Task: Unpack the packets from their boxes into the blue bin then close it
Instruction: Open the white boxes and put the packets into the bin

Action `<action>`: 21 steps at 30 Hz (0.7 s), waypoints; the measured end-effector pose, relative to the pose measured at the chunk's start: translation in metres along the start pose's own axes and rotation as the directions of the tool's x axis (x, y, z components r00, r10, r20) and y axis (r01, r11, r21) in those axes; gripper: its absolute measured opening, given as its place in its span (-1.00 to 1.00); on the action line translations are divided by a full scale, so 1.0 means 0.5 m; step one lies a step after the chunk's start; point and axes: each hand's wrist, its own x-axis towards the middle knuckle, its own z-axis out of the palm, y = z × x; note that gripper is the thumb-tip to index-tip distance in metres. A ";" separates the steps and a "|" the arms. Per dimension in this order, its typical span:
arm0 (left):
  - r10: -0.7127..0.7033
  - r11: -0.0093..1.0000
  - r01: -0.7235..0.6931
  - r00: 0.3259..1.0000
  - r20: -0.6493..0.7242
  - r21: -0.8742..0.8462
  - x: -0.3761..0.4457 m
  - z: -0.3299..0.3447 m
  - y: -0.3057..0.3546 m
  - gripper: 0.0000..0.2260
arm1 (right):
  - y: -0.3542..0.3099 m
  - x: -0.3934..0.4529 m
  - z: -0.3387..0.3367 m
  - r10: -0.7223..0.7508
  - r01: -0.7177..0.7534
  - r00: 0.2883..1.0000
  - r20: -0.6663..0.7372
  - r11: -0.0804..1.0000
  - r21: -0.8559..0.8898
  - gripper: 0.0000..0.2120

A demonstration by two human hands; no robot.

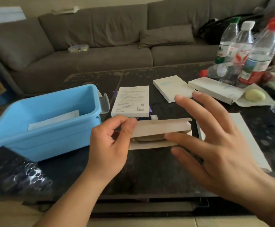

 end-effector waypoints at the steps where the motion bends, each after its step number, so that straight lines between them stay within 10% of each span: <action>1: -0.002 1.000 0.002 1.000 -0.008 -0.005 0.002 0.003 0.002 -0.82 | -0.002 0.003 0.004 0.011 -0.011 1.000 0.007 1.000 -0.022 -0.76; 12: 0.003 1.000 -0.004 0.999 -0.048 -0.021 0.015 0.021 0.002 -0.80 | -0.022 0.025 0.041 0.069 -0.026 0.986 0.149 0.963 -0.270 -0.49; 21: 0.033 0.999 -0.033 0.999 0.024 0.001 0.006 0.016 -0.011 -0.84 | -0.011 0.006 0.029 -0.111 0.122 0.992 0.063 0.974 -0.193 -0.79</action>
